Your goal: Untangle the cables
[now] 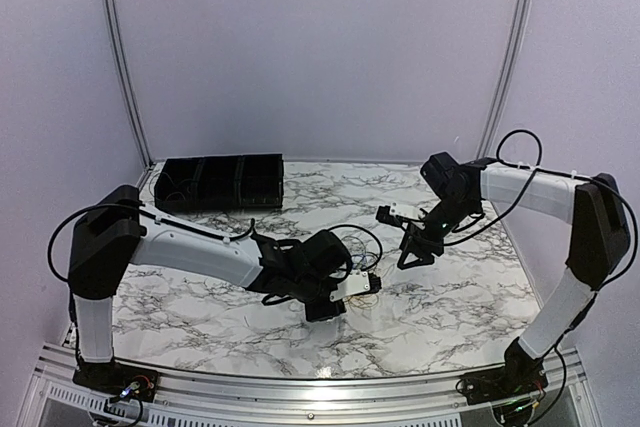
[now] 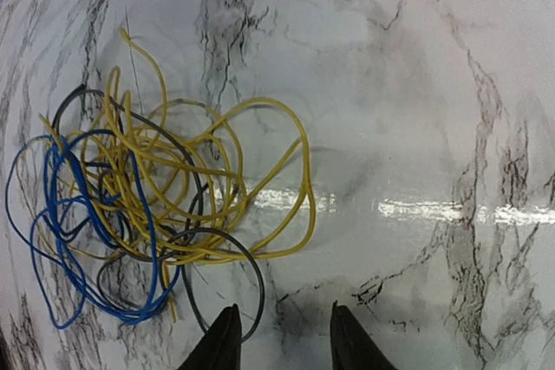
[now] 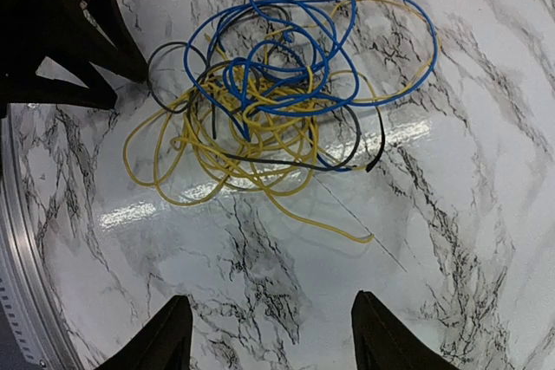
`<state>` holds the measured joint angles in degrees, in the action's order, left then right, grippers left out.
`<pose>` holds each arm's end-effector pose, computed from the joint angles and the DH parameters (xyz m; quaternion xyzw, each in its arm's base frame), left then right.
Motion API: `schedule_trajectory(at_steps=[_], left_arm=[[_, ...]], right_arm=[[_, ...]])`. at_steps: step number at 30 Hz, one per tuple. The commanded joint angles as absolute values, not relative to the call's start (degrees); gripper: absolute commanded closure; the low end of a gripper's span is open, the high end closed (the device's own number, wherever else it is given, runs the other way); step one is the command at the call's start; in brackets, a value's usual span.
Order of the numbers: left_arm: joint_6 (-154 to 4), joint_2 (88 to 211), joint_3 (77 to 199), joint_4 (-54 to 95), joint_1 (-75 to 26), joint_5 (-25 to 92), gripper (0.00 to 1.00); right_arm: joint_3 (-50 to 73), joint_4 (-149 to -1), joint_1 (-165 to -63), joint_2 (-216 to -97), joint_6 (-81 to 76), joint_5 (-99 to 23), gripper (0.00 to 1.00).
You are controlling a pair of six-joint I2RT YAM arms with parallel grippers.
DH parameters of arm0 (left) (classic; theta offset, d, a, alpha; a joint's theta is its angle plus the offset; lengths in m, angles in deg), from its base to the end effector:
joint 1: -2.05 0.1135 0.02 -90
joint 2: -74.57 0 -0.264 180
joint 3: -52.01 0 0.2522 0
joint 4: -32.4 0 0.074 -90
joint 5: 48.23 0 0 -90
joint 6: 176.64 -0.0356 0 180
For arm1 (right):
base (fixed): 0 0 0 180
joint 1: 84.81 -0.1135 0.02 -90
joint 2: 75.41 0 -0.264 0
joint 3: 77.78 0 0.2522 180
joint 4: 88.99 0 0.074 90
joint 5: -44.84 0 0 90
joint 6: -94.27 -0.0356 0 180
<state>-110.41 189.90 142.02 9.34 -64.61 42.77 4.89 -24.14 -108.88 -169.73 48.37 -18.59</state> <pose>0.1724 -0.3980 0.1623 0.6612 0.6607 -0.1223 0.3336 0.2780 0.1416 0.2229 -0.5640 0.7853 0.2048 0.1523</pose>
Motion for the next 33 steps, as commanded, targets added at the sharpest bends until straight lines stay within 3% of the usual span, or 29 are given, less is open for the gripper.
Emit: schedule_trajectory(at_steps=[1,8,17,25,30,31,33], left_arm=[[-110.20,193.52,143.57,7.77,-63.99,44.90,0.67],[-108.10,192.72,143.73,7.74,-62.80,47.66,1.00],[-101.86,177.59,144.88,8.20,-60.97,39.83,1.00],[-91.46,174.60,149.24,11.35,-59.66,30.88,1.00],[-85.15,174.05,150.54,14.13,-59.65,31.57,1.00],[-85.14,173.07,149.68,13.77,-59.65,32.82,0.97],[-85.08,169.98,144.71,13.69,-59.65,36.02,0.81]], right_arm=[[5.53,-23.73,-108.36,-167.82,47.79,-17.73,0.37],[5.23,-23.65,-108.36,-166.95,48.03,-17.51,0.37],[6.19,-27.87,-110.92,-162.92,51.65,-11.12,0.39],[2.91,-47.53,-116.55,-159.35,42.08,-10.32,0.25],[2.76,-48.85,-118.73,-162.04,38.42,-7.50,0.26],[2.33,-48.69,-118.73,-161.95,38.58,-7.58,0.27],[0.42,-48.43,-118.69,-160.90,40.99,-8.21,0.31]])
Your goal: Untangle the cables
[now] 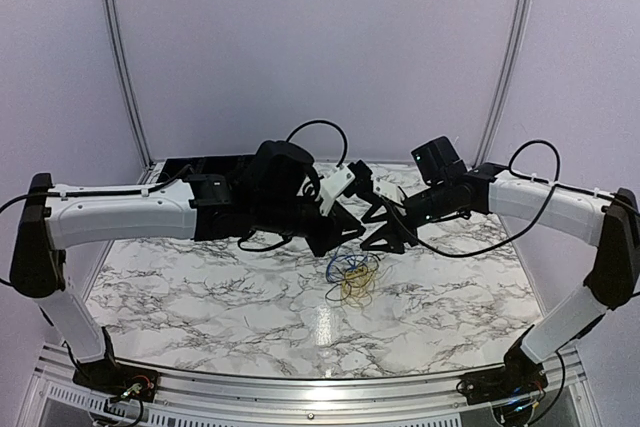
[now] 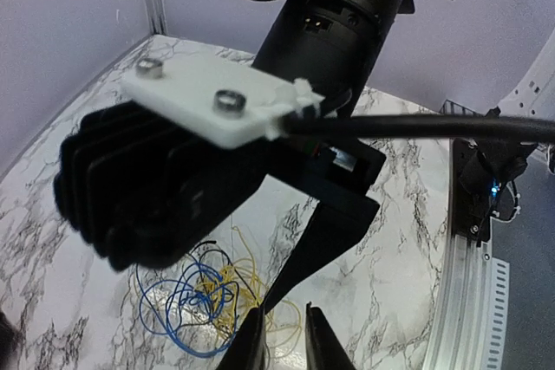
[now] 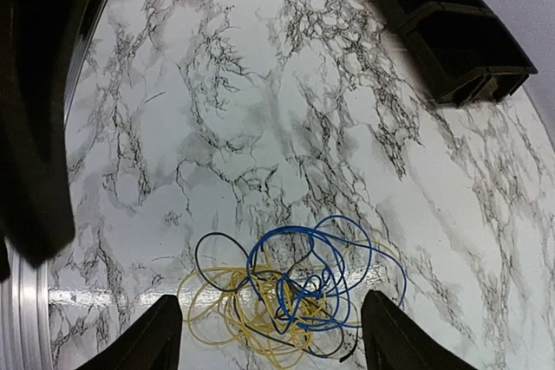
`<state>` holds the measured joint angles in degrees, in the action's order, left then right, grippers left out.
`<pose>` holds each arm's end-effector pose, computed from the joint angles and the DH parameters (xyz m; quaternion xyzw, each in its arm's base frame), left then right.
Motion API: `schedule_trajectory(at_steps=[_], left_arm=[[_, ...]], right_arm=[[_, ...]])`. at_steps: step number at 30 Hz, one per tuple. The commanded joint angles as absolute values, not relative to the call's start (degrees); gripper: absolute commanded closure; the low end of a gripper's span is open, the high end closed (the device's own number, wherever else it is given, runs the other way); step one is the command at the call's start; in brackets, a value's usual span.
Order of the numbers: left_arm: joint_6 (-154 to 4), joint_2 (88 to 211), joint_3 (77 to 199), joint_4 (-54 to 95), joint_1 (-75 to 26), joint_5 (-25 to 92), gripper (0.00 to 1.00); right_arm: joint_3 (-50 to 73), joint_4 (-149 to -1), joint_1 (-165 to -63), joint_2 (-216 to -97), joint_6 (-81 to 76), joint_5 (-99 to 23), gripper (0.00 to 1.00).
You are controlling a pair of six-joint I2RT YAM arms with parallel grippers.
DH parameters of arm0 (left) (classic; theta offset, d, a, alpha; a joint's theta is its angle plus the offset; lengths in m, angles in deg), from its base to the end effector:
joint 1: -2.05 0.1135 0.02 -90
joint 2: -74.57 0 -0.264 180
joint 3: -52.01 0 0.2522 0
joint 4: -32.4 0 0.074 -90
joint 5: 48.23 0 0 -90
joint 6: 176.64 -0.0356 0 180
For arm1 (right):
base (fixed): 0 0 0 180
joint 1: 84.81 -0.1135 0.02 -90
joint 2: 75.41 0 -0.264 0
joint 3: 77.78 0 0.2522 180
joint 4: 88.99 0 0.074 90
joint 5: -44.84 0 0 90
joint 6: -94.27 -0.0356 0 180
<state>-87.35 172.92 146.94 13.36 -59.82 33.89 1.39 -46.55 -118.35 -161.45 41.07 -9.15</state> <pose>0.1895 -0.3648 0.3179 0.4634 0.6889 -0.3313 0.4484 0.2545 0.1938 0.2688 -0.6015 0.6670 0.2803 0.3388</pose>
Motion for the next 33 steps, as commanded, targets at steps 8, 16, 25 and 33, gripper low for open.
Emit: schedule_trajectory(at_steps=[8,16,25,33], left_arm=[[-65.71,158.18,123.56,17.61,-56.60,56.51,0.52],[-53.72,159.10,122.84,17.43,-55.35,64.41,0.51],[-52.14,153.76,119.23,16.97,-55.35,66.25,0.50],[-49.25,148.71,113.53,18.08,-55.35,66.56,0.48]], right_arm=[[-6.81,-48.05,-127.59,-159.05,60.46,-19.84,0.58],[-6.74,-51.29,-132.22,-165.15,56.32,-19.12,0.54],[-3.43,-53.06,-133.40,-173.97,52.87,-19.42,0.53],[-3.39,-57.44,-134.14,-178.35,47.74,-23.14,0.57]])
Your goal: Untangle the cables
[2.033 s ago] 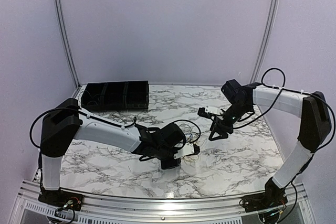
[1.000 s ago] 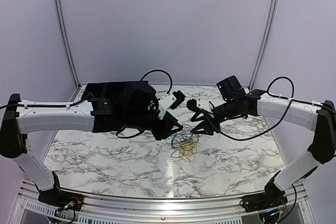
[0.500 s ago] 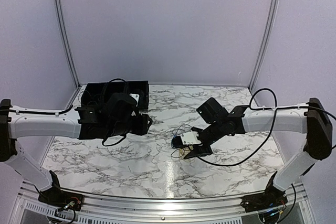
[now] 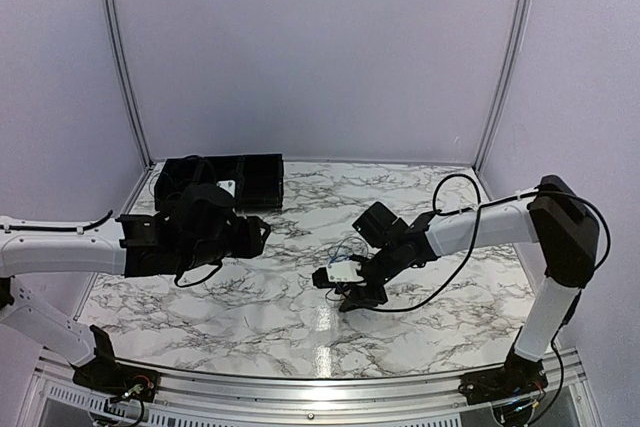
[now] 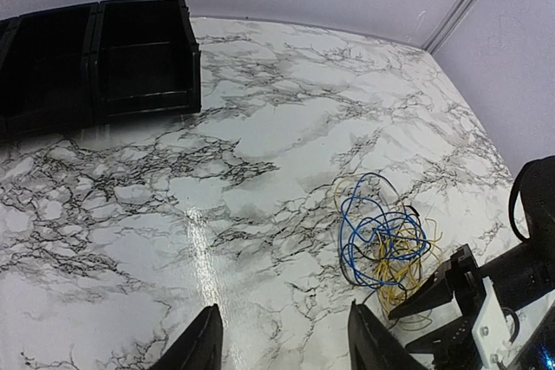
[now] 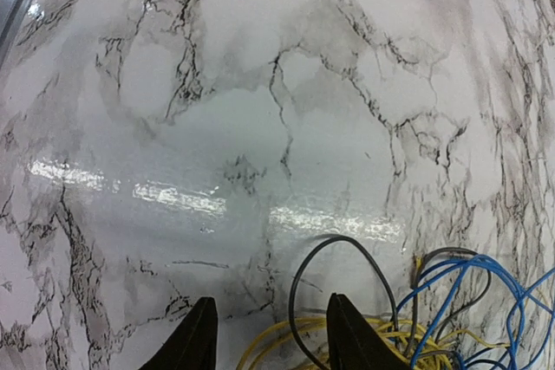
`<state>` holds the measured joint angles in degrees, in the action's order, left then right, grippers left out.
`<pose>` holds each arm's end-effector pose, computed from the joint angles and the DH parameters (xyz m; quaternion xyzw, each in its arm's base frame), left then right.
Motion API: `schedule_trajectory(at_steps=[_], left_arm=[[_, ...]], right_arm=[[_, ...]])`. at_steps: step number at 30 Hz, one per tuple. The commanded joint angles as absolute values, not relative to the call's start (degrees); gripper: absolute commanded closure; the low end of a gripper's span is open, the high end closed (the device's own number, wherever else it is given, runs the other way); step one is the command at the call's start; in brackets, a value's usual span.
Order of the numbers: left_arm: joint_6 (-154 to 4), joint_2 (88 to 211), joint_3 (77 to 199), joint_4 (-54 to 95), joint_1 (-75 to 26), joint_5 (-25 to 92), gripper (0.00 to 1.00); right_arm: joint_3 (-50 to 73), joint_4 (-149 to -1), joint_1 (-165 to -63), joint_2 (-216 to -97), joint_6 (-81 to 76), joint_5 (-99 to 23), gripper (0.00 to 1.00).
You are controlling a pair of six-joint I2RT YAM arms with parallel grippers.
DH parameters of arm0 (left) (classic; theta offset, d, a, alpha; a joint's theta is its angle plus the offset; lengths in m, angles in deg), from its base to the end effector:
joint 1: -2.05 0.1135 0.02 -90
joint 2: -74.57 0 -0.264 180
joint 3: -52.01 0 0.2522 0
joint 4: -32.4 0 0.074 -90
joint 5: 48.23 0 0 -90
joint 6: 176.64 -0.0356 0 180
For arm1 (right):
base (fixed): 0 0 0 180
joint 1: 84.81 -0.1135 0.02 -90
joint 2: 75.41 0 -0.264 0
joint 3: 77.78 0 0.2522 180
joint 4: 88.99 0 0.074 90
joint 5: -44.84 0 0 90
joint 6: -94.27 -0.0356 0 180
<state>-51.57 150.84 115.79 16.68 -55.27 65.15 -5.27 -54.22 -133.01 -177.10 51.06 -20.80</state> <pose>0.1726 -0.2428 0.2650 0.0601 0.8446 -0.2425 0.4735 0.2160 0.2636 0.1534 -0.7342 0.6084 0.2083 0.2178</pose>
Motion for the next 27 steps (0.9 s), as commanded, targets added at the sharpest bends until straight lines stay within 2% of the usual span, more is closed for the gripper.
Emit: schedule_trajectory(at_steps=[1,7,12,19,23,27], left_arm=[[-48.99,148.48,113.09,18.11,-55.35,66.49,0.48],[-52.74,149.72,110.67,24.14,-56.13,65.28,0.45],[-56.71,152.85,113.39,25.43,-56.14,62.43,0.44],[-56.84,157.88,116.37,25.38,-56.14,60.33,0.44],[-56.75,159.05,115.30,27.78,-56.14,59.52,0.43],[-59.29,158.91,114.03,31.25,-56.14,57.49,0.41]], right_arm=[[-3.66,-58.00,-134.24,-178.67,47.31,-23.68,0.59],[-4.83,-62.46,-134.66,-178.79,43.87,-28.94,0.76],[-6.18,-60.75,-134.78,-177.80,46.14,-28.05,0.77],[-7.76,-61.10,-135.43,-177.36,47.30,-29.04,0.84],[-3.83,-58.16,-135.20,-174.93,46.82,-28.19,1.00],[4.96,-48.77,-134.12,-169.02,44.13,-22.64,1.00]])
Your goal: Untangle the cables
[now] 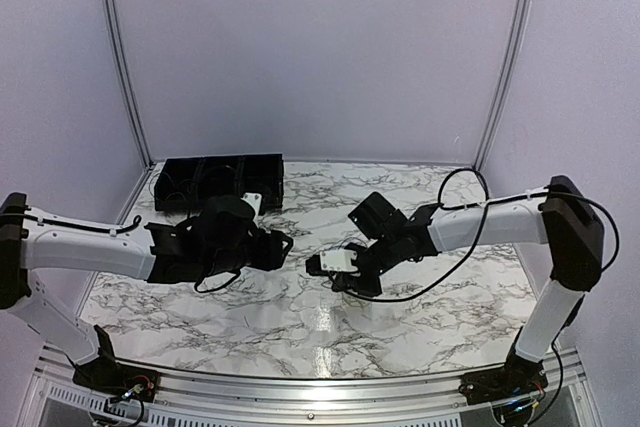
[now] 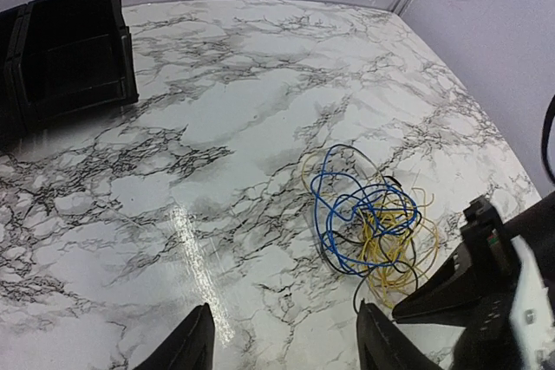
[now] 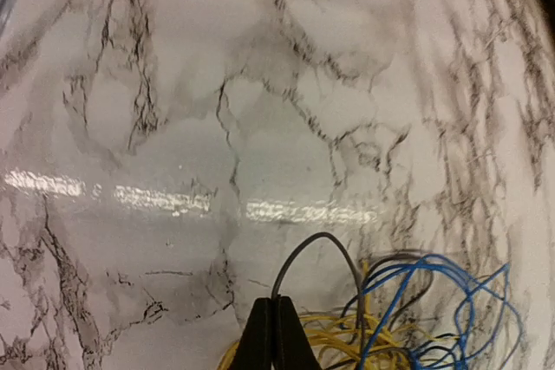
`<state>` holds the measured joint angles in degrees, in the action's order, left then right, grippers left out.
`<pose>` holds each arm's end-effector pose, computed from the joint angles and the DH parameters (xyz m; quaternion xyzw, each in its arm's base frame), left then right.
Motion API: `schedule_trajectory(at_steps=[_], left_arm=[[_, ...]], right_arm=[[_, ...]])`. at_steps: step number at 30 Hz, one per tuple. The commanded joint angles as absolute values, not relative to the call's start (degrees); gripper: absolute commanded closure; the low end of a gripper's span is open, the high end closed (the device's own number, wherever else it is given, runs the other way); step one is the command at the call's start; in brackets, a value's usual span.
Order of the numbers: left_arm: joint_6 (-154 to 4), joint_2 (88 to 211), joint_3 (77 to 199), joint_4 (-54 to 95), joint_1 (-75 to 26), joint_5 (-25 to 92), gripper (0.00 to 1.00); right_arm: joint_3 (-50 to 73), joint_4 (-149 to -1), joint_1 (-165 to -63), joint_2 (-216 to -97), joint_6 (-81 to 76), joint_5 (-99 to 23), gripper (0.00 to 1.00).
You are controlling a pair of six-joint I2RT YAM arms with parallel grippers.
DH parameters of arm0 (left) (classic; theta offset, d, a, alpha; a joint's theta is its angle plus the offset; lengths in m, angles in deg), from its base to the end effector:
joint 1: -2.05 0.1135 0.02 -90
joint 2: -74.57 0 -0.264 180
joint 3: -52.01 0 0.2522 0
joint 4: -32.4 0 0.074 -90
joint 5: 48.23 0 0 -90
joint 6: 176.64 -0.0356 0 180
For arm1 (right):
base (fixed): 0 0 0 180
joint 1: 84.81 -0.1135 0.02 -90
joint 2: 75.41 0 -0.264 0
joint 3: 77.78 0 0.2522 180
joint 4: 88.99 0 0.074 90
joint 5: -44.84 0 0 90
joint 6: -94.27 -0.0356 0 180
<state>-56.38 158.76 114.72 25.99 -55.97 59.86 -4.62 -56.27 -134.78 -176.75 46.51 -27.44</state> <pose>0.1806 -0.2684 0.2333 0.1242 0.8408 -0.2581 0.4594 0.2147 0.2724 0.1590 -0.7160 0.6352 0.1655 0.2376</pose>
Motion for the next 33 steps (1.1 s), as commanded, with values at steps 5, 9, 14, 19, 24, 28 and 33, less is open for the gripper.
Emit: schedule_trajectory(at_steps=[5,9,14,19,24,28,33], left_arm=[[-69.21,159.07,114.80,40.23,-57.41,51.24,0.39],[-73.13,162.11,119.76,40.60,-57.85,49.28,0.39],[-74.91,168.44,124.96,44.20,-58.16,47.91,0.38],[-74.41,180.66,130.17,50.28,-58.07,47.91,0.39],[-74.24,191.50,135.24,51.73,-57.98,40.69,0.46],[-71.95,196.19,137.10,52.19,-57.65,37.30,0.55],[-69.84,196.24,134.28,52.82,-56.08,37.35,0.54]], right_arm=[[13.78,-41.12,-131.51,-165.45,39.45,-19.47,1.00],[17.95,-38.85,-129.44,-164.04,37.64,-19.53,1.00],[25.53,-35.02,-128.51,-164.12,37.30,-18.59,1.00],[39.87,-29.27,-128.50,-165.76,33.59,-16.34,1.00],[63.14,-22.47,-128.53,-170.82,24.81,-12.93,1.00],[71.77,-27.12,-128.49,-170.16,19.14,-15.91,1.00],[72.52,-37.49,-128.43,-167.33,20.25,-25.61,1.00]])
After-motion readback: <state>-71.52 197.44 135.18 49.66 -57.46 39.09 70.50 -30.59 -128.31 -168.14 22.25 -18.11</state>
